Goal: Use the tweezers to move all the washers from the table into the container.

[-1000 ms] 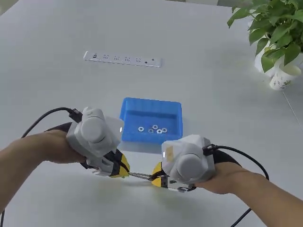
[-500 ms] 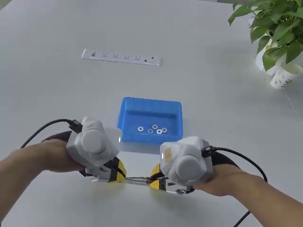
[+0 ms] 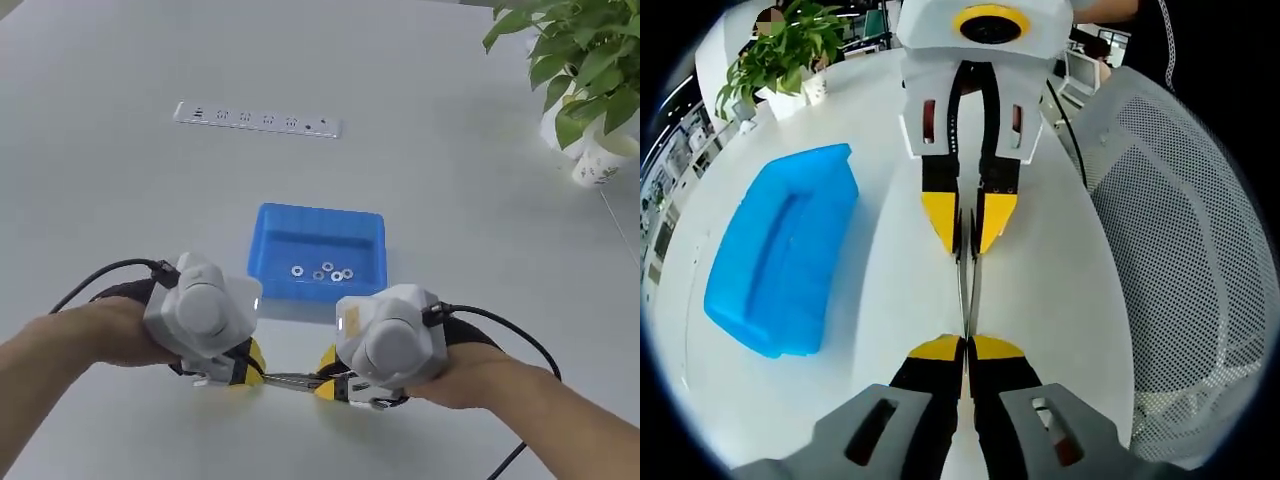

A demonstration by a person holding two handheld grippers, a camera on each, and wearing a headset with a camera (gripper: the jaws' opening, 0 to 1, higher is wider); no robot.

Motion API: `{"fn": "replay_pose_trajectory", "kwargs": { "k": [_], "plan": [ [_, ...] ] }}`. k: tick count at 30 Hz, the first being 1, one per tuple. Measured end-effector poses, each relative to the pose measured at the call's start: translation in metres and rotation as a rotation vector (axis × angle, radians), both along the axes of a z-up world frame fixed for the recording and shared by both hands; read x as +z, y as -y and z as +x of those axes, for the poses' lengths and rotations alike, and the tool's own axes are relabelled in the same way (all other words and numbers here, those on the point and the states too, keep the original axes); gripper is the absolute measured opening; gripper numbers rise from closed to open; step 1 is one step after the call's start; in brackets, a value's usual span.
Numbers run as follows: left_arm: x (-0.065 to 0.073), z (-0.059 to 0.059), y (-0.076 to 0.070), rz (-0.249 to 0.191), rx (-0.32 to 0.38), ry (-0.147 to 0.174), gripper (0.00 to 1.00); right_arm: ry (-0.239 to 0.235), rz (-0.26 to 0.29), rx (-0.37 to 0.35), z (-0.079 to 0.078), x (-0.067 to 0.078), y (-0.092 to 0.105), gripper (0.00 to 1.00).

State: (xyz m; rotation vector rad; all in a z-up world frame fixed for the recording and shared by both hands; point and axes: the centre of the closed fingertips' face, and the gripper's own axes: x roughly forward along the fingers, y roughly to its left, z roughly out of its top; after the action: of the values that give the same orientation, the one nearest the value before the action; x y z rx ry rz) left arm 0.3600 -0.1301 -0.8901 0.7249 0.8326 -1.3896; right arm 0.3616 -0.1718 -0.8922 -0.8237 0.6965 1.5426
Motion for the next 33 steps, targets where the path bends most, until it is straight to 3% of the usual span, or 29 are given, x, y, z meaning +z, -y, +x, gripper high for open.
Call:
{"fn": "replay_pose_trajectory", "kwargs": {
  "k": [16,20,27,33],
  "plan": [
    [0.001,0.000,0.002,0.000,0.000,0.001,0.08,0.007,-0.006,0.012,-0.001,0.000,0.002,0.13],
    [0.003,0.001,0.003,-0.003,0.007,0.003,0.09,0.014,0.000,-0.001,0.002,0.002,0.003,0.20],
    [0.012,0.005,-0.006,0.006,0.016,0.020,0.18,0.022,0.025,-0.018,0.007,0.012,0.005,0.28],
    [0.029,0.010,-0.015,-0.044,0.103,0.024,0.27,0.036,0.069,-0.088,0.021,0.031,0.014,0.34]
  ]
}}
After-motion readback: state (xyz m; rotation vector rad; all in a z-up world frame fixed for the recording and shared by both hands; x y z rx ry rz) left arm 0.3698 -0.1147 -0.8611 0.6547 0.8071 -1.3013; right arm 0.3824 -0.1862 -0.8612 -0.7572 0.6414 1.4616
